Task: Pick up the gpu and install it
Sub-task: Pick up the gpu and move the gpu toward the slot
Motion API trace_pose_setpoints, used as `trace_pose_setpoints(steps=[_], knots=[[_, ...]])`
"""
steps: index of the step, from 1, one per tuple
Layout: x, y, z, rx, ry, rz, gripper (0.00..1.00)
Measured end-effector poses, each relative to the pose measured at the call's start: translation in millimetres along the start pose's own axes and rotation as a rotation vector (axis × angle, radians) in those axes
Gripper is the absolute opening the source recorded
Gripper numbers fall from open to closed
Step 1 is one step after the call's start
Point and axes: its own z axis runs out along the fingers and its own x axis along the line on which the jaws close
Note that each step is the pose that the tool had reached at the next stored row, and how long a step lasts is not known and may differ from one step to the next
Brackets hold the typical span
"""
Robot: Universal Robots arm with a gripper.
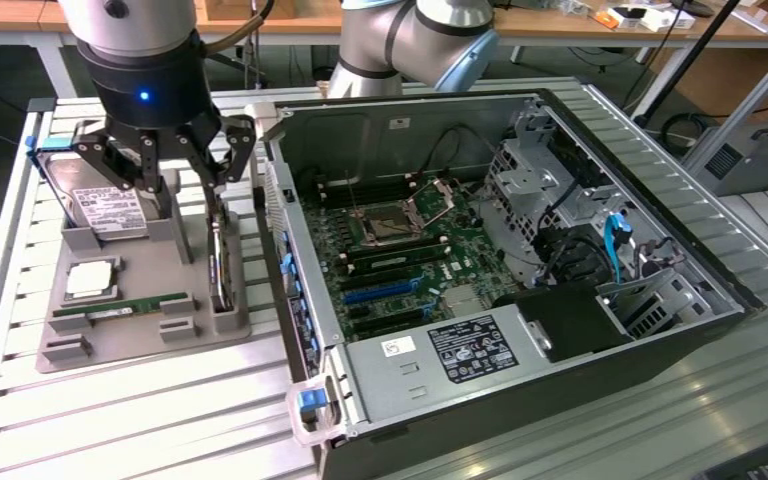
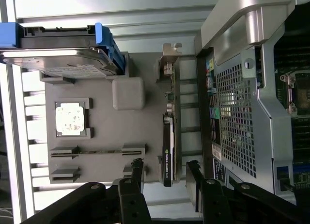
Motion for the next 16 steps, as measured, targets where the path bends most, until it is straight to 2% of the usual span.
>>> trace_pose_setpoints(steps=[16], knots=[[0.1,-0.2,5.2,0.0001,-0.0001,0.0,0.48]])
